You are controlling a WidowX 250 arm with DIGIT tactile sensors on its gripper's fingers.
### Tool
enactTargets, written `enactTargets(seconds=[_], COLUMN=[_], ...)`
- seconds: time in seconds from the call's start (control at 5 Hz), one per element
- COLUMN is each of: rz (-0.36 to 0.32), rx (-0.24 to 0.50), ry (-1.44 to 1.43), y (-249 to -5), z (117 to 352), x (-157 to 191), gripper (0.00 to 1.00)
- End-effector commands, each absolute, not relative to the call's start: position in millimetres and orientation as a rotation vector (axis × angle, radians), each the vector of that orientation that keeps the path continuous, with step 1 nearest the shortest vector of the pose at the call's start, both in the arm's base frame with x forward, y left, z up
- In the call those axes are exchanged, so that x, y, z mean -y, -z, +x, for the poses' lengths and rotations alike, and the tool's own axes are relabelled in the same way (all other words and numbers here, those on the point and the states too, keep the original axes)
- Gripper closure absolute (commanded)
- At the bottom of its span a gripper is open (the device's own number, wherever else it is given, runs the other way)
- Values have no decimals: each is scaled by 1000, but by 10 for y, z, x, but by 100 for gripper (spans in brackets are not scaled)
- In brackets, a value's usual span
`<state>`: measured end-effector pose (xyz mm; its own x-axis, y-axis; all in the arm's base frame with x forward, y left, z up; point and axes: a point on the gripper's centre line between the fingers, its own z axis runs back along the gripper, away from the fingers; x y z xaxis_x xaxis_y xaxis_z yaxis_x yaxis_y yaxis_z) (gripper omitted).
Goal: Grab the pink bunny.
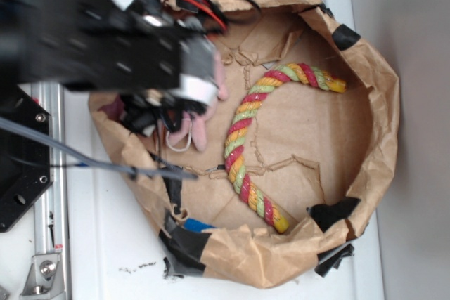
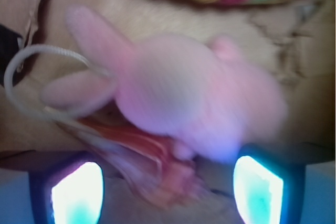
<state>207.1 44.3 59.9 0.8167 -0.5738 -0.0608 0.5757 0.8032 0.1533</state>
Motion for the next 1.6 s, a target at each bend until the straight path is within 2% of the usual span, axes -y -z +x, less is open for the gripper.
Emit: enactTargets(seconds=[0.0,0.2,0.4,0.6,0.8,1.0,1.2,1.4], rz=[182,182,203,225,210,189,171,177], rx=[20,20,94,118,127,109,102,87], ry=[609,609,463,443,466,465,429,431], y=[-655,-655,-663,-671,-562,-431,-389,-355], z=[2084,2084,2258,2492,2593,2578,2448,2377], x=[-432,-432,-556,-599,-598,-606,-609,-583], gripper=[0,0,0,0,0,0,100,100])
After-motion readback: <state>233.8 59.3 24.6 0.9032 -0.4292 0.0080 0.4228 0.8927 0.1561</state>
